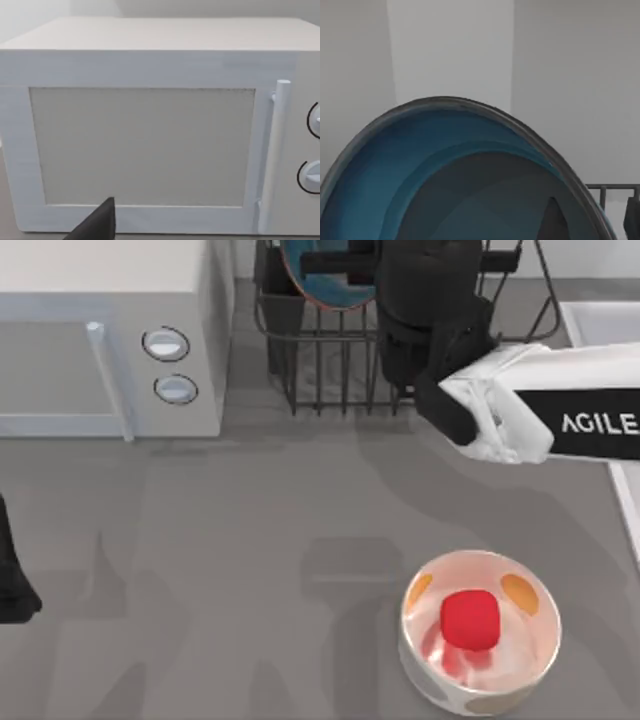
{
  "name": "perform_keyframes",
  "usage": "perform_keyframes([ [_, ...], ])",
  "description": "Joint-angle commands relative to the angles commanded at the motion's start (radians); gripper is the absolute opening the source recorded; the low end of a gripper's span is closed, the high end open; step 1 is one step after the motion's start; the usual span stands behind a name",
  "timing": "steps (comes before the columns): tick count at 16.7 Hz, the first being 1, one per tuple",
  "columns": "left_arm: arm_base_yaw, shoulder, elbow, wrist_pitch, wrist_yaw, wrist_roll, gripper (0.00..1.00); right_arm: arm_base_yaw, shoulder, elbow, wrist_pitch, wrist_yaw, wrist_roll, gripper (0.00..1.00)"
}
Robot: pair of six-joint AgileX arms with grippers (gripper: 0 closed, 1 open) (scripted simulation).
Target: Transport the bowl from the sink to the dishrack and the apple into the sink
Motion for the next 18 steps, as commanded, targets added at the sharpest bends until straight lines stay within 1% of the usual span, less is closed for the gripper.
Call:
perform_keyframes([
  [6, 0.000, 0.000, 0.000, 0.000, 0.000, 0.000, 1.00, 0.000, 0.000, 0.000, 0.000, 0.000, 0.000, 0.98],
  [7, 0.000, 0.000, 0.000, 0.000, 0.000, 0.000, 1.00, 0.000, 0.000, 0.000, 0.000, 0.000, 0.000, 1.00],
  [16, 0.000, 0.000, 0.000, 0.000, 0.000, 0.000, 1.00, 0.003, 0.000, 0.000, 0.000, 0.000, 0.000, 1.00],
  [18, 0.000, 0.000, 0.000, 0.000, 0.000, 0.000, 1.00, 0.003, -0.025, -0.027, -0.010, -0.029, -0.001, 1.00],
])
